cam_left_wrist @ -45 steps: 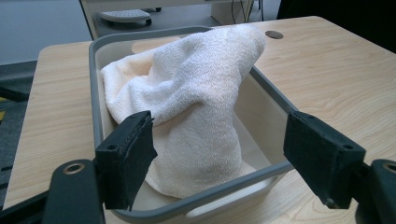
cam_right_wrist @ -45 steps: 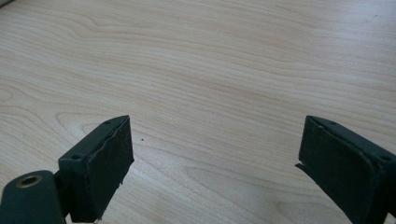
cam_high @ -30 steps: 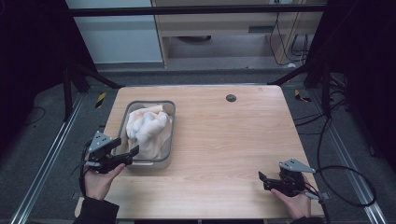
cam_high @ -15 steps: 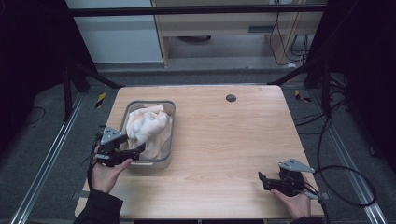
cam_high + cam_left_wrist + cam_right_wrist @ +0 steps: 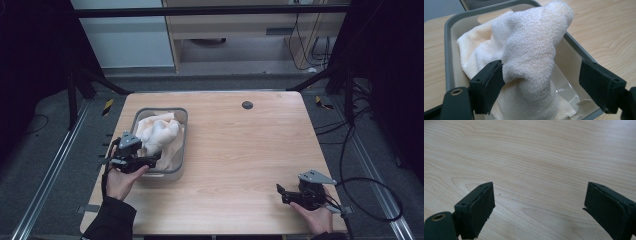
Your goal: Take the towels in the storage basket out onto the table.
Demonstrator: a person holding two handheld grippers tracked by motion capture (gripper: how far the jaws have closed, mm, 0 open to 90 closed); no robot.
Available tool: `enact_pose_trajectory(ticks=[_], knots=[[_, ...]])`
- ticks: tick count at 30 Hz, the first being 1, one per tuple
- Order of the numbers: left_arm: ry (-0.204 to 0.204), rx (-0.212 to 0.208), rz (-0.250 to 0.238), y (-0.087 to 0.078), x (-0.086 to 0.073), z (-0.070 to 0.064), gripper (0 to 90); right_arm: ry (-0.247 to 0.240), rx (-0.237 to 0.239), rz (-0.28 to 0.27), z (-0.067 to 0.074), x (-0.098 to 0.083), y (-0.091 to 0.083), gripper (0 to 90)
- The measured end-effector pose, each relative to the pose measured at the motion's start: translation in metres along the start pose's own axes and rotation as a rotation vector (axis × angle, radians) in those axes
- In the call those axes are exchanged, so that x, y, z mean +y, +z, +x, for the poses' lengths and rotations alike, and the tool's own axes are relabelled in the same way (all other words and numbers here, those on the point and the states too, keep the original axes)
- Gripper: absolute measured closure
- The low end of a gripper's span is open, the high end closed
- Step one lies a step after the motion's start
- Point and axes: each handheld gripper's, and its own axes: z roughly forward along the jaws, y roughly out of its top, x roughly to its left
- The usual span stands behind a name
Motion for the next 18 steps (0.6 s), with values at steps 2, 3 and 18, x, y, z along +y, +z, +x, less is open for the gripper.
enact_pose_trajectory(ticks=[2,3,18], knots=[[0.002,0.003,0.007,0.002,0.001,0.000,18.9,0.001,0.000,0.000,0.000,0.000,0.000,9.4],[0.002,0.001,0.007,0.004,0.002,0.001,18.8,0.001,0.000,0.000,0.000,0.000,0.000,9.4],[0.005,0.029,0.049,0.024,0.004,0.004,22.0,0.007,0.009,0.006,0.000,0.001,0.000,9.2]])
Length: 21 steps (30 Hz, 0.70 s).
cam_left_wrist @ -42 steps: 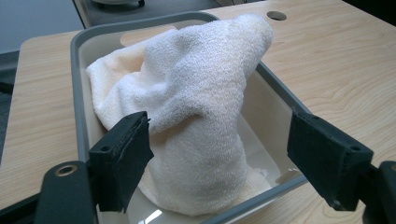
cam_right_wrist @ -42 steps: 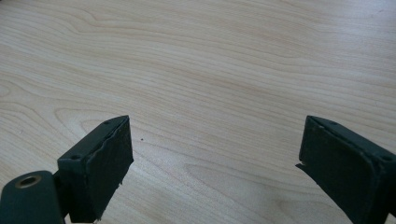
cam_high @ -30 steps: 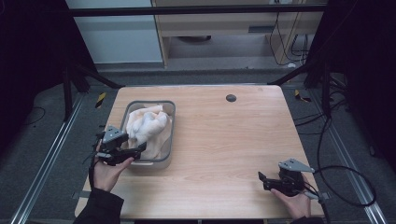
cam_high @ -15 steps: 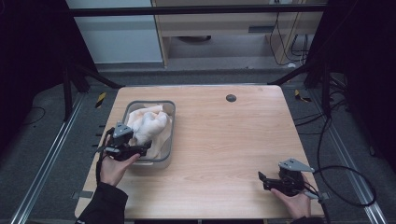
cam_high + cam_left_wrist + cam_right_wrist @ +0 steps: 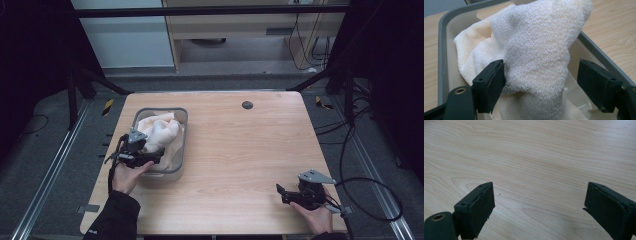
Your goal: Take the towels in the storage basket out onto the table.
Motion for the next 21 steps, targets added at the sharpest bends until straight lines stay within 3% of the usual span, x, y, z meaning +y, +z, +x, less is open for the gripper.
enact_pose_trajectory(ticks=[12,21], knots=[[-0.006,0.018,0.035,0.009,0.000,0.005,33.0,-0.006,0.001,0.006,0.000,0.000,0.001,9.1],[0.000,0.019,0.051,0.012,0.000,0.006,47.7,-0.004,0.002,0.010,0.000,0.000,0.002,8.9]])
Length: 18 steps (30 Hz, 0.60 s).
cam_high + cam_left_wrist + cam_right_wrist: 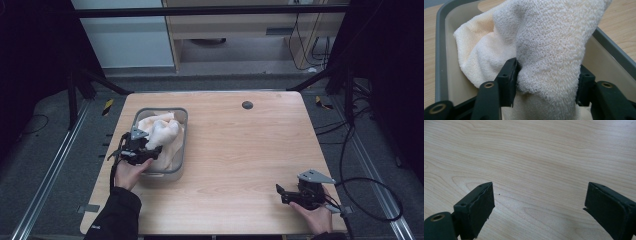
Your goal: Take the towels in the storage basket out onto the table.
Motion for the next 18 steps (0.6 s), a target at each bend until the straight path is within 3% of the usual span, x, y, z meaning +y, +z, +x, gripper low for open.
enact_pose_trajectory(ticks=[10,18], knots=[[-0.001,0.003,0.012,-0.0004,0.0011,0.0028,60.3,-0.005,-0.003,0.004,-0.0002,-0.0003,0.0008,8.7],[0.008,0.011,-0.010,-0.0043,0.0032,0.0040,64.3,-0.002,-0.004,0.007,-0.0001,-0.0002,0.0009,8.6]])
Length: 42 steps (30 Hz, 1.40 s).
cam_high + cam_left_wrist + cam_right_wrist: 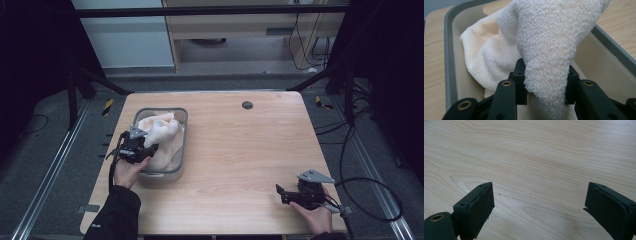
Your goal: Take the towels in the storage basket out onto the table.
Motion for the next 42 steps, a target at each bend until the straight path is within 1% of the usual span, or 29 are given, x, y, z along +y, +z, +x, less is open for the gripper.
enact_pose_trajectory(ticks=[7,16,22,27,29,36,40,42], knots=[[0.012,0.002,-0.005,-0.010,0.010,0.004,64.9,0.001,0.000,0.000,0.000,0.000,0.000,8.6],[0.024,0.013,-0.041,-0.031,0.023,0.008,65.6,0.000,-0.001,0.000,0.000,0.000,0.000,8.6],[0.023,0.015,-0.065,-0.046,0.029,0.013,65.8,0.000,-0.001,0.000,0.000,0.000,0.000,8.6],[0.029,0.010,-0.078,-0.057,0.033,0.016,65.8,0.001,0.000,0.001,0.000,0.000,0.000,8.5],[0.025,0.008,-0.085,-0.061,0.035,0.015,65.8,0.000,-0.001,0.000,0.000,0.000,0.000,8.5],[0.045,-0.002,-0.105,-0.075,0.042,0.014,65.8,0.000,-0.002,0.000,0.000,0.000,0.000,8.4],[0.046,-0.014,-0.124,-0.085,0.047,0.013,65.8,-0.004,-0.006,0.000,0.000,0.000,0.001,8.3],[0.055,-0.019,-0.129,-0.091,0.050,0.012,65.8,0.001,-0.002,0.000,0.000,0.000,0.000,8.3]])
